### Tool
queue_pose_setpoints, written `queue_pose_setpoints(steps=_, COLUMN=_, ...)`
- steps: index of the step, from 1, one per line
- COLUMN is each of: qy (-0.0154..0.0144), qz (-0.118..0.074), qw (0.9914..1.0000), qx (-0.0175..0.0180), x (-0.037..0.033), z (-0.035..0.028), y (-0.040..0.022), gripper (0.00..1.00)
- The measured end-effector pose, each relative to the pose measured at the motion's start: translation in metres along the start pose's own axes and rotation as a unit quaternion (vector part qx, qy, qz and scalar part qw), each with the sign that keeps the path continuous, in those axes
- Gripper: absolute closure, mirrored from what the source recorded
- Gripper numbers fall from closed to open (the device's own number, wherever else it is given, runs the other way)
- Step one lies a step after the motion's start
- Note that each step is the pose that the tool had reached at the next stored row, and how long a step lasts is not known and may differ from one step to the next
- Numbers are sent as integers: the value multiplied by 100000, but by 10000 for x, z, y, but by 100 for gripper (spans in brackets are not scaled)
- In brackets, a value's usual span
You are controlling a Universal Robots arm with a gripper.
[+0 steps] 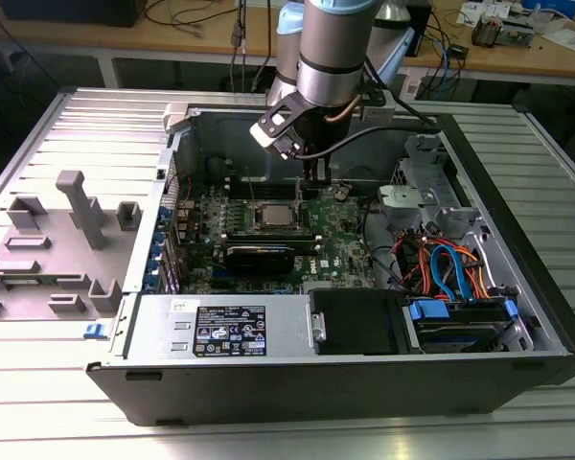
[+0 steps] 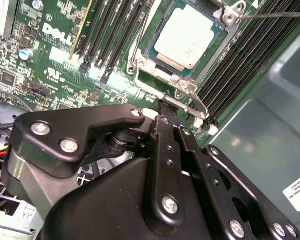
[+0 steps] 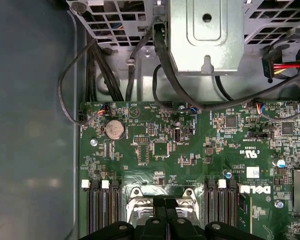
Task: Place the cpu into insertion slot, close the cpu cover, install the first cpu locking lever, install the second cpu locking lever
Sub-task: 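Close the cpu cover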
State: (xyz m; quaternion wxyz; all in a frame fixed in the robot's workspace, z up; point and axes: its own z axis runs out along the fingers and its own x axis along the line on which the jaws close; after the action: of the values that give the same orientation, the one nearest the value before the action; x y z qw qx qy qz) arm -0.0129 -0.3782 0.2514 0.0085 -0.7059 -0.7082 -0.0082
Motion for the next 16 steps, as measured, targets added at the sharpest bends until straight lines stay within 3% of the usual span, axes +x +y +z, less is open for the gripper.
queue_pose_setpoints(steps=9, qy=4, qz=1, qw=100000, qx=-2, x=0, z=5, y=-122, gripper=89)
queue_pose_setpoints(steps=13, qy=20, qz=-3, qw=100000, qx=0, x=0, z=27, y=-288, gripper=89)
queue_pose_setpoints(steps=16, qy=51, qz=2, qw=100000, qx=1, x=0, z=52, y=-353, gripper=89)
